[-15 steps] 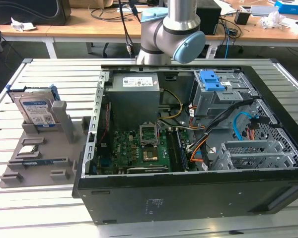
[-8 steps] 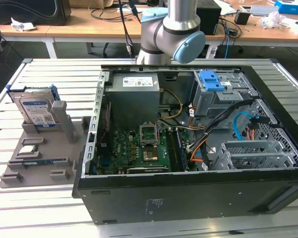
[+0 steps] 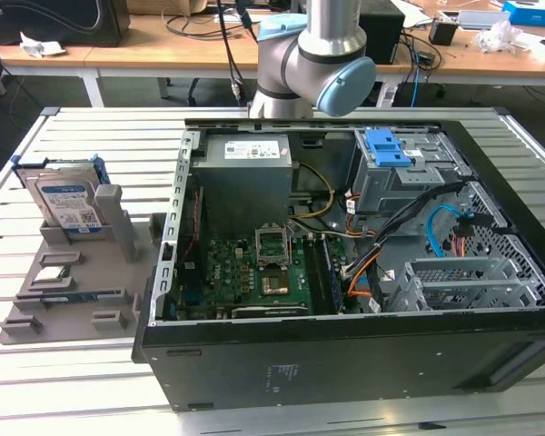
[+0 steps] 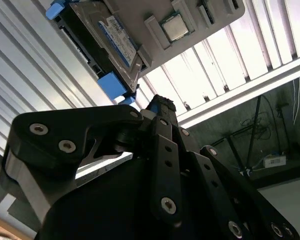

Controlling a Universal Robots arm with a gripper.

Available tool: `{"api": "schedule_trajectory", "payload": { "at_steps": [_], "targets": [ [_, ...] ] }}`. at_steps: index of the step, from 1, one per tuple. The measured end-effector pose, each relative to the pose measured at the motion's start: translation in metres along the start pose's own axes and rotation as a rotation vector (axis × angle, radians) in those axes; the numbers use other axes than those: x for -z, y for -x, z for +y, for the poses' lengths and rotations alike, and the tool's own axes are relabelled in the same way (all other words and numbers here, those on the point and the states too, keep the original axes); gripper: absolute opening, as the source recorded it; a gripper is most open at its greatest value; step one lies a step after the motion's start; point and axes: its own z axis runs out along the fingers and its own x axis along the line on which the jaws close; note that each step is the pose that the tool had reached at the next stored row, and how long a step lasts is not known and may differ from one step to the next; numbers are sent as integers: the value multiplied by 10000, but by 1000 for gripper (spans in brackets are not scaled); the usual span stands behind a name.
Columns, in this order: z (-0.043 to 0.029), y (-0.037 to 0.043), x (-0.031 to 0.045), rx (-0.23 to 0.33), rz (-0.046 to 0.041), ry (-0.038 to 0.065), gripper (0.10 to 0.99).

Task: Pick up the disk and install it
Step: 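Pick up the disk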

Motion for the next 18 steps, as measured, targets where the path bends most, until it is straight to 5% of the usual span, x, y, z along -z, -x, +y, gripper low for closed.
{"api": "schedule_trajectory", "payload": {
  "at_steps": [18],
  "targets": [
    [0,0,0,1822,102,13,106]
  ]
}}
